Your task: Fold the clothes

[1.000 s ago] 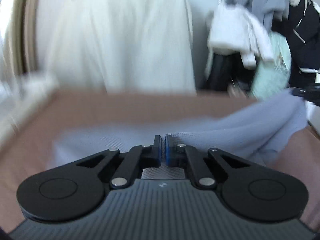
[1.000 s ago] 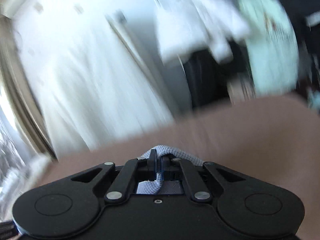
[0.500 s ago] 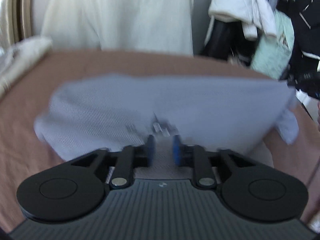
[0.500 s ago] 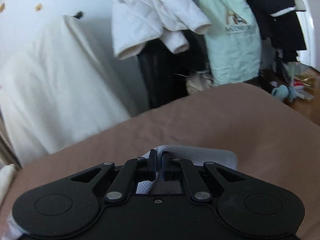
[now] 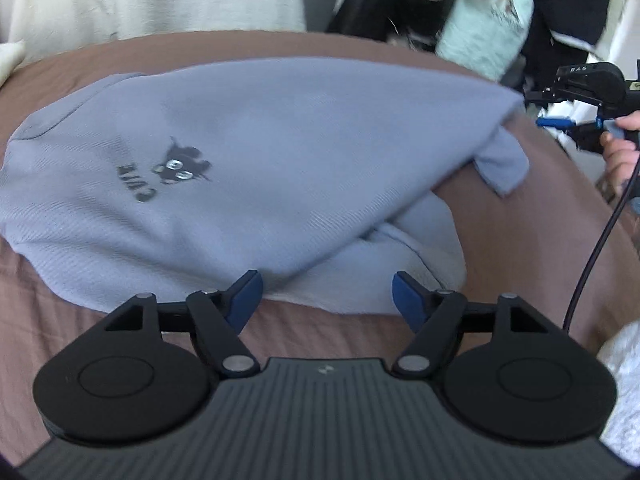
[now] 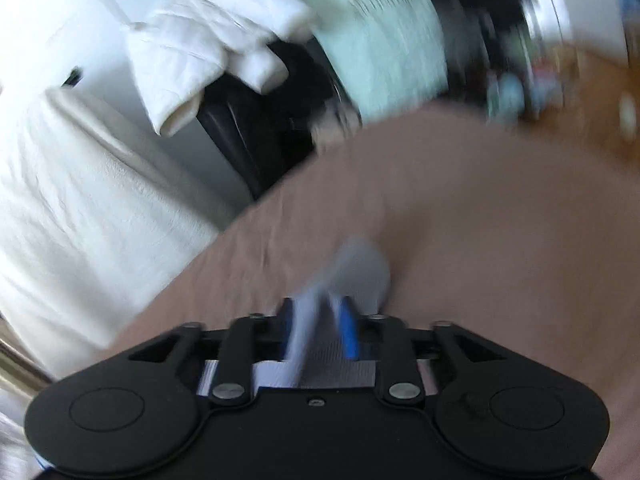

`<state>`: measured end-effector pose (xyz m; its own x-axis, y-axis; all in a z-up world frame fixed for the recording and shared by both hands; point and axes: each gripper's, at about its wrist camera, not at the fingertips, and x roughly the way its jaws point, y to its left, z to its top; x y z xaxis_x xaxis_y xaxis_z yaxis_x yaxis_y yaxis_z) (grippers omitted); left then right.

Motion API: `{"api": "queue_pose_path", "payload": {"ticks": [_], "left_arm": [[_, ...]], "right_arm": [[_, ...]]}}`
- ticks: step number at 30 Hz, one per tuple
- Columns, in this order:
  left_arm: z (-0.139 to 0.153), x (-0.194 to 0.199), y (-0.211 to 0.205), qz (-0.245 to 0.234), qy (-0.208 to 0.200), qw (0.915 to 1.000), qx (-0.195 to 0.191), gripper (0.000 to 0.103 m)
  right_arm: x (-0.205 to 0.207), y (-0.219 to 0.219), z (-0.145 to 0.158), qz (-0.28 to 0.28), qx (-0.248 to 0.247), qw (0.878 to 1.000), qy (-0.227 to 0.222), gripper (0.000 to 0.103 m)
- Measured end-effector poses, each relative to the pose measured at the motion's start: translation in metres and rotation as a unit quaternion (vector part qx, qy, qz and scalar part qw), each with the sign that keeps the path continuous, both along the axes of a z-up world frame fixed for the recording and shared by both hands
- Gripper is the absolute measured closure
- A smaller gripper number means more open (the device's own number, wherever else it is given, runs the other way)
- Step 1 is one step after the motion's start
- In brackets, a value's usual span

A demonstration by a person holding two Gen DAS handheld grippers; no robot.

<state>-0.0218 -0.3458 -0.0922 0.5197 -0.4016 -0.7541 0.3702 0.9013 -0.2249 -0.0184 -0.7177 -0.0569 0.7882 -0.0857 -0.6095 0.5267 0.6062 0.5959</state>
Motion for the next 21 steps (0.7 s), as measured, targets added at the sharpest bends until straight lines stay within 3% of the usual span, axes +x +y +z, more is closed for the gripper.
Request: {"api": "queue_pose_path", "payload": {"ticks": [3,5,10,15,17,18,19,20,21], "left_arm": [[0.004,0.0,-0.006,-0.016,0.039,0.9981,-0.045,0.031],[0.005,0.003,-0.01,-0.021,0.051,0.9957,-0.075,0.031],[-0.01,0.012,-0.036,-0.037,0.017,0.9984,-0.039,0.029],[-0.028,0.022,-0.06,-0.059,-0.016,0.9981,-0.004,0.0],[-0.034,0.026,-0.069,-0.068,-0.029,0.9972,0.012,0.0],[-0.033,0.028,-0.069,-0.071,-0.034,0.9967,0.022,0.005],[-0.028,0.03,-0.062,-0.062,-0.039,0.997,0.026,0.031],[-0.023,0.032,-0.055,-0.053,-0.044,0.9972,0.029,0.047],[-0.018,0.034,-0.049,-0.043,-0.05,0.9973,0.032,0.074]], "right_arm": [[-0.02,-0.013,-0.025,-0.011,0.115,0.993,0.024,0.057],[-0.02,-0.017,-0.033,-0.005,0.136,0.99,0.025,0.057],[-0.001,-0.009,-0.053,0.073,0.186,0.979,0.04,0.048],[0.027,0.026,-0.049,0.11,0.08,0.983,0.122,0.045],[0.041,0.039,-0.046,0.116,0.03,0.984,0.132,0.05],[0.047,0.045,-0.044,0.123,0.005,0.984,0.13,0.072],[0.054,0.05,-0.042,0.129,-0.021,0.983,0.128,0.085],[0.058,0.054,-0.039,0.131,-0.041,0.983,0.123,0.087],[0.06,0.057,-0.033,0.127,-0.059,0.984,0.112,0.089]]}}
